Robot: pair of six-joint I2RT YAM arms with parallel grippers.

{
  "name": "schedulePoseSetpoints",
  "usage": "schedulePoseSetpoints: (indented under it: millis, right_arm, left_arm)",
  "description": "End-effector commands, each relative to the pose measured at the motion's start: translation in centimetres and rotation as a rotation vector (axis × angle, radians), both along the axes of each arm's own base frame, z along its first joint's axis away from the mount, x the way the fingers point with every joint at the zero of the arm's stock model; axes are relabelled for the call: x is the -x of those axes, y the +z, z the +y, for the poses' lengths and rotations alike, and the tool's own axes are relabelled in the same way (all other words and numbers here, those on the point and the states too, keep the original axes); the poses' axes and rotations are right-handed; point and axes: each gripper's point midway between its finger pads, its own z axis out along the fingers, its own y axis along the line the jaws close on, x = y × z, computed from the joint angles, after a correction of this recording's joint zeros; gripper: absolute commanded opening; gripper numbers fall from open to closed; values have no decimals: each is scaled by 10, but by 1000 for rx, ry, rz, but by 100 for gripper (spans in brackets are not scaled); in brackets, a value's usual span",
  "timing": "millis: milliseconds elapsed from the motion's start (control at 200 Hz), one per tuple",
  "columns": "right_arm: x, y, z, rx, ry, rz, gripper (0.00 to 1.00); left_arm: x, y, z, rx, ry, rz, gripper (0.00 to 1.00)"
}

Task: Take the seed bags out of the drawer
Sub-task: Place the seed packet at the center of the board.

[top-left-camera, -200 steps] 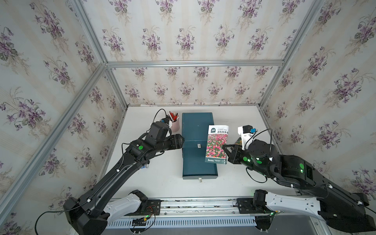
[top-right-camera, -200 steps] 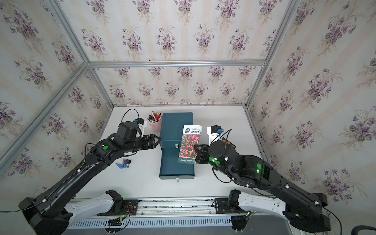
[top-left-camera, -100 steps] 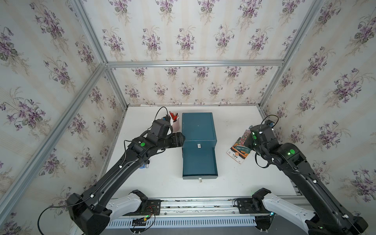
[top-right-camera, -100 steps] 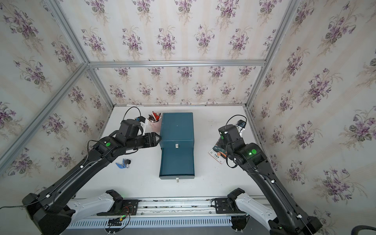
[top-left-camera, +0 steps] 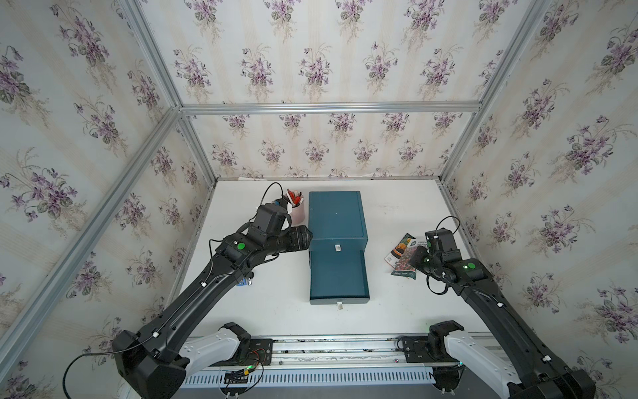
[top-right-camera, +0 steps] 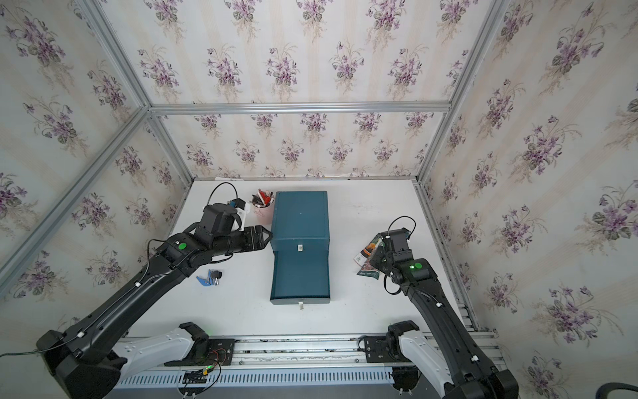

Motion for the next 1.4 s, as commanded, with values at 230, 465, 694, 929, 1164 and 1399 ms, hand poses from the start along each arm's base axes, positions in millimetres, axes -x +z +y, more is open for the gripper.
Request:
schedulePoseSetpoints:
  millis: [230, 465, 694, 929, 1164, 1399]
  right_arm:
    - [-11, -7, 4, -51, -14, -69, 0]
    - [-7, -28, -4, -25, -43, -33, 0]
    - [2, -59, -10, -16, -69, 19, 0]
    - [4, -62, -17, -8, -104, 43, 42]
    - [1, -34, -6, -51, -46, 6, 81]
    - [2, 41, 15, -27, 50, -118, 80]
  left_arm:
    - [-2, -10, 2, -13, -6, 11, 78]
    - [-5, -8, -1, 0, -6, 3, 79]
    - [-5, -9, -2, 3, -14, 9, 79]
    - [-6, -9, -5, 15, -16, 10, 79]
    - [-7, -4, -6, 32, -12, 0, 81]
    - [-11, 10, -6, 47, -5, -26, 84]
